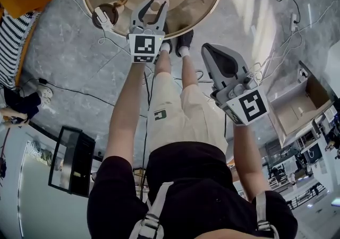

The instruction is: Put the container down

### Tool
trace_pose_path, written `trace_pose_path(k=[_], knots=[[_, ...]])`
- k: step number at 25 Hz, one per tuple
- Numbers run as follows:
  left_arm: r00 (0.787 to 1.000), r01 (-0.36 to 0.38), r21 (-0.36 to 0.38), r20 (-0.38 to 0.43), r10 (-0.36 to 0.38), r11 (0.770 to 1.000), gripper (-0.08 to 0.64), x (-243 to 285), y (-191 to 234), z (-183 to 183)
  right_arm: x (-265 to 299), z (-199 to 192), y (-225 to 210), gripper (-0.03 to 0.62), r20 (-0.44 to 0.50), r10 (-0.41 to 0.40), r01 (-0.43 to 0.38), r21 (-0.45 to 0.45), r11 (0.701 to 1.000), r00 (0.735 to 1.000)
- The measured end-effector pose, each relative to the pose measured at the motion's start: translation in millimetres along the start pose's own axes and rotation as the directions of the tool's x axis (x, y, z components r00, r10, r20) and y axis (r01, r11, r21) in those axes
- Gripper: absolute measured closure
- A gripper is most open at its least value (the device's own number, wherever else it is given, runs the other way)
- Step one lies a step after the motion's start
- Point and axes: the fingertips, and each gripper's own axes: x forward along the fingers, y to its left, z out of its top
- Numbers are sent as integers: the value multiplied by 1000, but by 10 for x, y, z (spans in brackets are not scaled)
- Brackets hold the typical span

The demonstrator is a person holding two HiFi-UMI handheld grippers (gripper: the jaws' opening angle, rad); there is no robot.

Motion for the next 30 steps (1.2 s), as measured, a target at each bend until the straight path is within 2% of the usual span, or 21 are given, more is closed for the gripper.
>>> trace_pose_path(k=[7, 14, 20, 30], knots=[[1000, -1, -11, -20, 0, 1000, 420, 173, 39, -188, 8, -148, -32, 589, -47, -1, 1, 2, 1000, 999], [999, 2, -3, -51, -2, 1000, 420, 308, 62, -389, 79, -156, -54, 589, -31, -6, 6, 21, 1000, 999], [997, -6, 20, -79, 8, 1000, 420, 380, 91, -503, 91, -264, -57, 589, -68, -3, 4, 13, 1000, 998], [988, -33, 8, -148, 34, 999, 420, 404, 129, -707, 166, -306, -4, 589, -78, 5, -4, 24, 1000, 997]])
